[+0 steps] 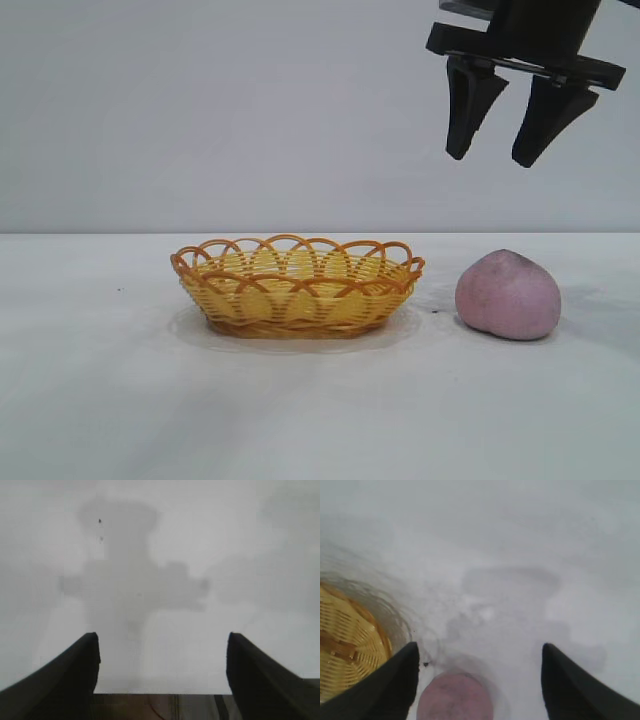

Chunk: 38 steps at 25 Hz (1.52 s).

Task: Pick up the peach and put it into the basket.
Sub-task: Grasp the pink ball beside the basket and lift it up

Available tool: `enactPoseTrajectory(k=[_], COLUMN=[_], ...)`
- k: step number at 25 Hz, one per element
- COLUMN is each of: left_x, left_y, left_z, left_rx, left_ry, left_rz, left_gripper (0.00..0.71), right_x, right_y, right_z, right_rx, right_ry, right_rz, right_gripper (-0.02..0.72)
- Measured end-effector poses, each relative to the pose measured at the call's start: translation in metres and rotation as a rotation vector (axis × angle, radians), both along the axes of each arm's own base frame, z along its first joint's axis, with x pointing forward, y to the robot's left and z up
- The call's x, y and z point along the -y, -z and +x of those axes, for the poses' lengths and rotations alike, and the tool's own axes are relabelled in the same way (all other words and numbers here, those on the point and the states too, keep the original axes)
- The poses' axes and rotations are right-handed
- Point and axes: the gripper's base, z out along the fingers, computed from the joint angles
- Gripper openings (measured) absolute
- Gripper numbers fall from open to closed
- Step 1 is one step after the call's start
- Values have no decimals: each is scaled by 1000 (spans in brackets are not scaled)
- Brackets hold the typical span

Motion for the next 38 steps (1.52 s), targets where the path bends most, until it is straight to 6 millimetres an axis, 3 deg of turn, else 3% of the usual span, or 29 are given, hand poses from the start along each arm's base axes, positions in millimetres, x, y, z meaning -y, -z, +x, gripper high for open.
enactPoseTrajectory(k=[11,16,28,38], left_x=[3,3,8,11], left_y=[-4,1,15,16], left_z=[-121,-156,-193,-204], left_rx=[284,490,700,763], left_ry=[0,4,68,110], left_rz=[-23,-20,-40,-38], left_gripper=[466,466,466,466], right_x=[0,0,4,8], right_y=[0,1,-2,-19], right_z=[-1,-1,-5,-20], right_rx=[-11,-13,-23,-84], right_ry=[-4,-5,-30,-53], right_rz=[-5,-7,-49,-66], right_gripper=[449,449,449,449])
